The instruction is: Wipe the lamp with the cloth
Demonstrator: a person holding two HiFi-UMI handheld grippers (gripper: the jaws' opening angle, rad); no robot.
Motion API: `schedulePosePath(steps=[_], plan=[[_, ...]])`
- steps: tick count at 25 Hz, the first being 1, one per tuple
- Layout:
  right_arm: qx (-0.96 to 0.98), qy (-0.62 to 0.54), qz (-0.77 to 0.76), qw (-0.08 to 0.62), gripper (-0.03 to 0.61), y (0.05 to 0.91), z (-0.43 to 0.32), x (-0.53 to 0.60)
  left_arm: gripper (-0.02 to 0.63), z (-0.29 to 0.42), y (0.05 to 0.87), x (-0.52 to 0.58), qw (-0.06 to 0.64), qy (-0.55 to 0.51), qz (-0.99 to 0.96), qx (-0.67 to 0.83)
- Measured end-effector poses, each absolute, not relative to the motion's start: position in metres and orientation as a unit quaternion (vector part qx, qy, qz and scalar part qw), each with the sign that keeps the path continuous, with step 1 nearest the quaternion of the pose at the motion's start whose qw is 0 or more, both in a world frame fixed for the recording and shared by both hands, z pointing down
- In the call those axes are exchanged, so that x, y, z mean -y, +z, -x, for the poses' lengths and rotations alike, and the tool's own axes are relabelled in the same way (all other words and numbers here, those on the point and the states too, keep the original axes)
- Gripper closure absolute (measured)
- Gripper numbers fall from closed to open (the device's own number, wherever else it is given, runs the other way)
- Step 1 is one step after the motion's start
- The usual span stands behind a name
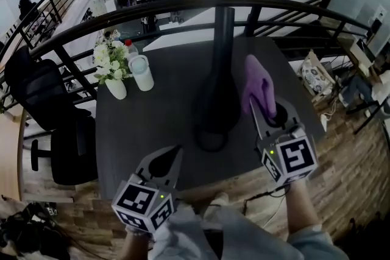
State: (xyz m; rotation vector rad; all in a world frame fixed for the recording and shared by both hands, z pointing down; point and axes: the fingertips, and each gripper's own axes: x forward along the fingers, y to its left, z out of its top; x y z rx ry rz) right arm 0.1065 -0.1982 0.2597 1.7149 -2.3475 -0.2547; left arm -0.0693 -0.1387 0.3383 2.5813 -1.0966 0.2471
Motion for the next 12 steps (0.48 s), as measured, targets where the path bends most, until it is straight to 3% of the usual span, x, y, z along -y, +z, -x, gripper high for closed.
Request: schedulePosePath(steps=[12], plan=[[0.815, -0.118, -0.543, 0.165, 0.528, 0.280, -0.027, 0.210, 0.601, 0.107, 0.345, 0.132, 0.169, 0.085, -0.904, 0.383]])
